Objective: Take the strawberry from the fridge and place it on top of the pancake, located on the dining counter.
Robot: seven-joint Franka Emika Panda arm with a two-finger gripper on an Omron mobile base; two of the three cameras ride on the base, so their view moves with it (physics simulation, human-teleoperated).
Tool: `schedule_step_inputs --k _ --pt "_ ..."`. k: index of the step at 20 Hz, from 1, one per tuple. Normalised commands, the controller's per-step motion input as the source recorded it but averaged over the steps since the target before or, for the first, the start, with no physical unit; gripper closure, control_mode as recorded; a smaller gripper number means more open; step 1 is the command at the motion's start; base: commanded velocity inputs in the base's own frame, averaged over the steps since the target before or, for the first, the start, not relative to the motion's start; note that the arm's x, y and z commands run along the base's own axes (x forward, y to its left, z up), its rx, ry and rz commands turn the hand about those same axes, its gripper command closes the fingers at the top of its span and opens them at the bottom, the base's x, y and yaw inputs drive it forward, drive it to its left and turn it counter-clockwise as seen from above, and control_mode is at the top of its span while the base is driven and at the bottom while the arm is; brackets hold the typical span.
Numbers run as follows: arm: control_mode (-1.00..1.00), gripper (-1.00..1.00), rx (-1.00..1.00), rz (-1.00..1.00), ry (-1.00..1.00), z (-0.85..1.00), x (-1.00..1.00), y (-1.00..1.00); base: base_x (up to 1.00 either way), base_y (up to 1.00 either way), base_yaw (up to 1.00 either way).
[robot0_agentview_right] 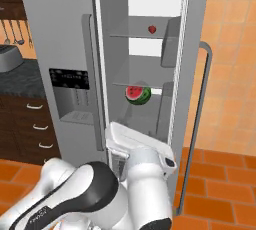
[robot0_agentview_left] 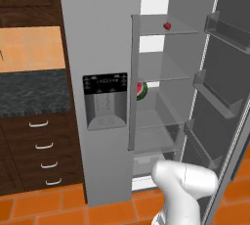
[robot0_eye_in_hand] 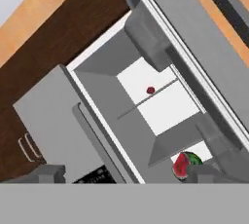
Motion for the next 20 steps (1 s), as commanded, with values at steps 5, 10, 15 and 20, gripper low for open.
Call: schedule_step_inputs --k 5,10,15,20 --pt "-1.0 -1.0 -0.29 -0.01 0.4 0.25 -0.01 1.0 0.0 0.0 0.0" --pt "-1.0 -1.0 -0.29 0.0 0.57 0.54 0.0 0.87 0.0 0.0 0.0" --pt "-1.0 -1.0 -0.22 0.04 0.61 0.14 0.36 0.74 0.0 0.0 0.0" --pt "-1.0 -1.0 -0.14 0.01 0.22 -0.16 0.02 0.35 0.0 0.0 0.0"
